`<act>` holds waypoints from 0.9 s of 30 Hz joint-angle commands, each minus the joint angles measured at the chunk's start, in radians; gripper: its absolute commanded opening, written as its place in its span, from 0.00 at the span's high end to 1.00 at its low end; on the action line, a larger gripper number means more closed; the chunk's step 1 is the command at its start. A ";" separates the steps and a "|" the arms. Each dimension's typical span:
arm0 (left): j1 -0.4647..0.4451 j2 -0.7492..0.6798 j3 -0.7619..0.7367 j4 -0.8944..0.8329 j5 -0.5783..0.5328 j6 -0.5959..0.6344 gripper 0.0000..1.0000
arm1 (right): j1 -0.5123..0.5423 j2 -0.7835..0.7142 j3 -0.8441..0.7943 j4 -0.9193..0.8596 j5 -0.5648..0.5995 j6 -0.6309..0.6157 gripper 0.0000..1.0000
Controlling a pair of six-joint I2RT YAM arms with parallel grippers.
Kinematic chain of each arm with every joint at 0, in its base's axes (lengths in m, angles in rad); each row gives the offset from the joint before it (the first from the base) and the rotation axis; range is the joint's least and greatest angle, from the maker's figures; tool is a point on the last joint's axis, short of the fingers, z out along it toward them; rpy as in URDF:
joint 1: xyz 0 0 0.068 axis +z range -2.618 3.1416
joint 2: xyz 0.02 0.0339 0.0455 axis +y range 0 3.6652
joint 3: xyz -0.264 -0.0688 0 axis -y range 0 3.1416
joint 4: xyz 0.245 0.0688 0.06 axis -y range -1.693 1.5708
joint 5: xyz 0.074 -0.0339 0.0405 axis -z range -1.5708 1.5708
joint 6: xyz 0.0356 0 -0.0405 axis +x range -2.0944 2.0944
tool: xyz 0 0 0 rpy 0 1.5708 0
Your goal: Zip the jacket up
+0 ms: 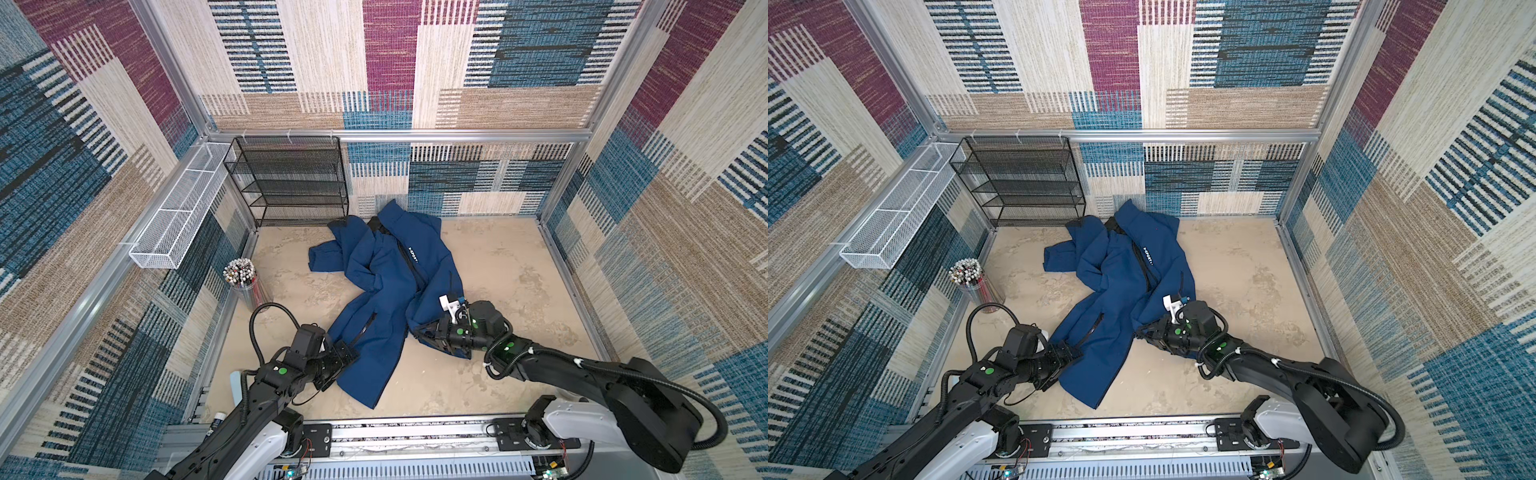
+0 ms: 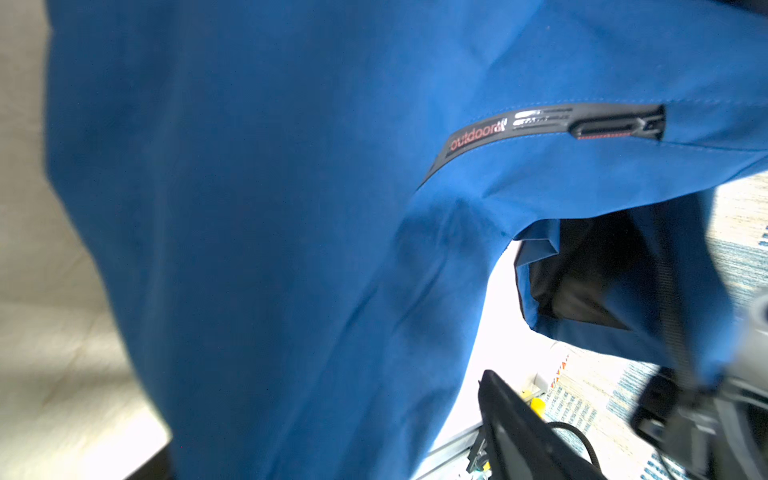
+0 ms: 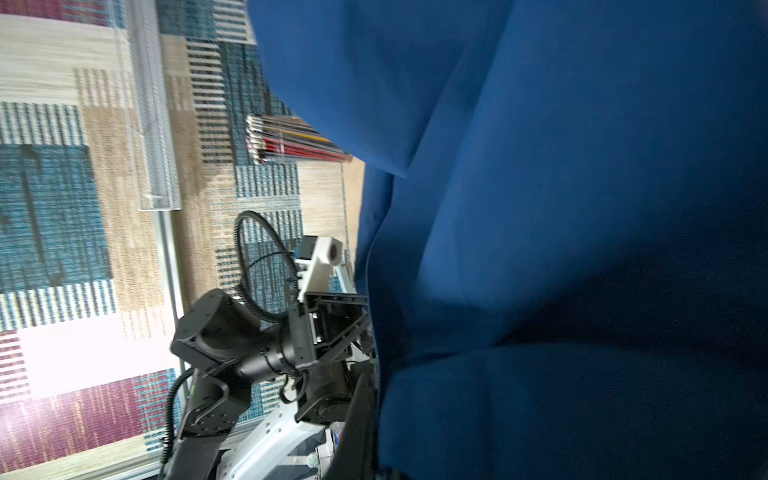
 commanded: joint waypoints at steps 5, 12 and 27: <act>-0.010 -0.011 0.003 0.001 -0.039 -0.022 0.16 | 0.040 0.207 0.094 0.212 0.003 -0.008 1.00; -0.020 -0.017 -0.014 0.012 -0.047 -0.031 0.16 | 0.101 0.514 0.256 0.388 0.008 0.071 1.00; -0.099 -0.052 -0.050 0.040 -0.094 -0.106 0.16 | 0.150 0.748 0.405 0.504 0.278 0.190 1.00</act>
